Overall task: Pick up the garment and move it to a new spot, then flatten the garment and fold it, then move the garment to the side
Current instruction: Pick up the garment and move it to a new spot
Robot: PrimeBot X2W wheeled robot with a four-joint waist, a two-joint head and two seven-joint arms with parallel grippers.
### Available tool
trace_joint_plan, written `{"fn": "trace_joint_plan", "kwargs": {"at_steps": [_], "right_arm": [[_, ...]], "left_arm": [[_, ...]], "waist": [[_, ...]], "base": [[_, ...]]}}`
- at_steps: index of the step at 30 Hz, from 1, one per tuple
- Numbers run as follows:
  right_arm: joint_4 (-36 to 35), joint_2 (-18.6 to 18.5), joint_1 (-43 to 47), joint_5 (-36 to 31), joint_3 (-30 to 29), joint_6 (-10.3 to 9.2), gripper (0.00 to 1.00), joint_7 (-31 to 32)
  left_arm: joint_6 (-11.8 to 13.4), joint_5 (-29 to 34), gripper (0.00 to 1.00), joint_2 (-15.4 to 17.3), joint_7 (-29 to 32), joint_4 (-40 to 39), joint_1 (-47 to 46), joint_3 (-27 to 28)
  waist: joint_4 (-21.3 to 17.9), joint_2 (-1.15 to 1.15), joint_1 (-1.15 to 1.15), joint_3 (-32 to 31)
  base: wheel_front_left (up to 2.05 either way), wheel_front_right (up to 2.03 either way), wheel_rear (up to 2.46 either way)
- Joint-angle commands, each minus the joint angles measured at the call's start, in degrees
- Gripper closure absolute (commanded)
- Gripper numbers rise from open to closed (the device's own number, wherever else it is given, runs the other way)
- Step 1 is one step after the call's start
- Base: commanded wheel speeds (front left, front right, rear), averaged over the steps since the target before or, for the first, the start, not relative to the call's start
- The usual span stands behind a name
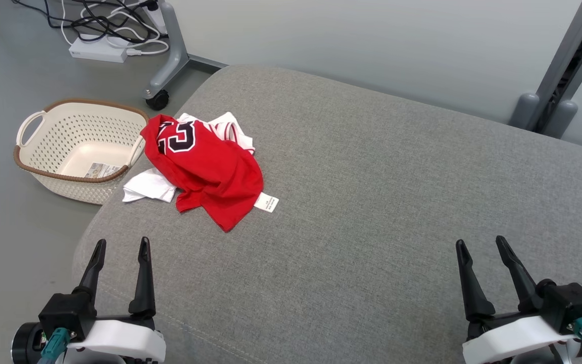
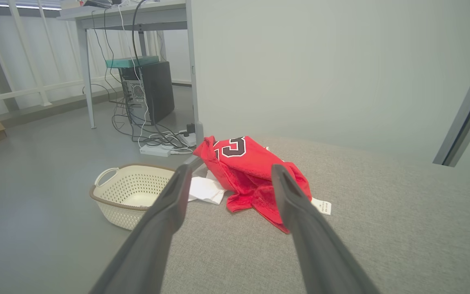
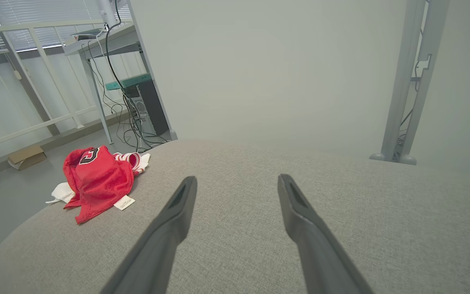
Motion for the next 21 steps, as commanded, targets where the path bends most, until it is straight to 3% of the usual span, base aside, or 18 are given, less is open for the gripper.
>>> {"fn": "trace_joint_plan", "kwargs": {"at_steps": [1, 13, 18, 21], "right_arm": [[-0.4, -0.3, -0.3, -0.3, 0.0, 0.01, 0.00, 0.3], [-1.6, -0.5, -1.2, -0.7, -0.3, 0.01, 0.00, 1.3], [-3.1, -1.2, -2.5, -1.2, -0.2, 0.01, 0.00, 2.4], [-4.0, -1.8, -3.4, -1.6, -0.3, 0.01, 0.00, 3.0]], "left_arm": [[0.1, -0.1, 0.00, 0.0, -0.3, 0.0, -0.8, 0.2], [-1.1, -0.8, 0.00, 1.3, 0.4, -1.5, -6.2, 0.5], [-3.1, -2.5, 0.00, 5.1, 6.2, -2.9, -15.2, 2.3], [-5.1, -5.1, 0.00, 7.3, 11.9, 0.2, -21.8, 3.4]], "waist": [[0.1, 0.00, 0.00, 0.1], [0.1, 0.00, 0.00, 2.5], [-0.7, 0.00, 0.00, 5.3], [-1.6, 0.00, 0.00, 7.4]], "base": [[0.00, 0.00, 0.00], [0.00, 0.00, 0.00], [0.00, 0.00, 0.00], [0.00, 0.00, 0.00]]}}
